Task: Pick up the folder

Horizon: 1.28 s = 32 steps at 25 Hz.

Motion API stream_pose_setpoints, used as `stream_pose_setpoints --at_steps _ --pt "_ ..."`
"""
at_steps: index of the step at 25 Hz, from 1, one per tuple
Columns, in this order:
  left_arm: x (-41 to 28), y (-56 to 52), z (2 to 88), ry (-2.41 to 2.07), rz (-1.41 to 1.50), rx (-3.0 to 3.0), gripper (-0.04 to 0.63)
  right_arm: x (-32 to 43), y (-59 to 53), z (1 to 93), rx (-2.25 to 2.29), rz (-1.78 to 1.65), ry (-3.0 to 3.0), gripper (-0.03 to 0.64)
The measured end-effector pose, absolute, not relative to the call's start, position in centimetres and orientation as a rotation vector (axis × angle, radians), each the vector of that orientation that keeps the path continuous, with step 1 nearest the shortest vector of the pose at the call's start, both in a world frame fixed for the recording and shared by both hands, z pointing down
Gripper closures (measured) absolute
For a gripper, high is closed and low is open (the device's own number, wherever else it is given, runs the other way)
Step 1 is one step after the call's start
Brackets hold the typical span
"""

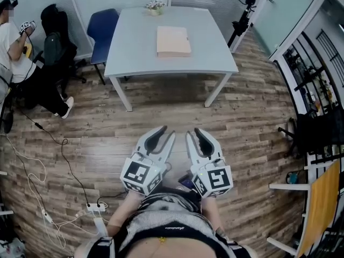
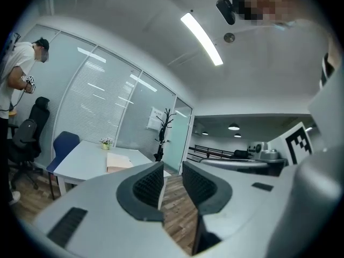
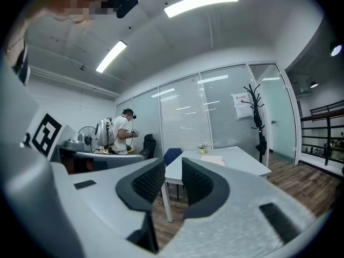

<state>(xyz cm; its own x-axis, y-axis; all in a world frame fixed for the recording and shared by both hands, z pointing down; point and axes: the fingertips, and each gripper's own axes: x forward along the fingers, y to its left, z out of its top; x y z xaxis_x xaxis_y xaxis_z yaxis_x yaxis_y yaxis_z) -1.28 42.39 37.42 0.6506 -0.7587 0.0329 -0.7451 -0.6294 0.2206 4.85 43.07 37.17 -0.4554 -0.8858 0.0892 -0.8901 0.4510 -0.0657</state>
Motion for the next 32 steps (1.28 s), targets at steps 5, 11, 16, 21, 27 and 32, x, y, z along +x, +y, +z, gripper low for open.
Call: stream_pose_setpoints --at_steps 5,11,16,21,27,32 --pt "-3.7 40.5 37.3 -1.21 -0.108 2.679 0.509 2.7 41.2 36.8 1.638 0.107 -2.611 0.512" --pt "-6.3 38.4 36.7 -1.193 -0.116 2.701 0.506 -0.2 39.2 36.5 1.664 0.127 -2.611 0.499" --pt "-6.5 36.7 36.7 -1.183 -0.095 2.691 0.505 -0.5 37.8 37.0 1.677 0.139 -2.599 0.497" --pt "-6.4 33.3 37.8 -1.186 -0.087 2.68 0.505 -0.3 34.5 37.6 1.67 0.163 -2.602 0.495" --pt "-5.2 27.8 37.9 -1.192 -0.064 2.683 0.505 0.5 28.7 37.8 1.654 0.171 -2.616 0.494" --pt "-4.2 22.9 37.2 -1.198 -0.07 2.689 0.505 1.0 23.7 37.4 1.639 0.207 -2.654 0.491"
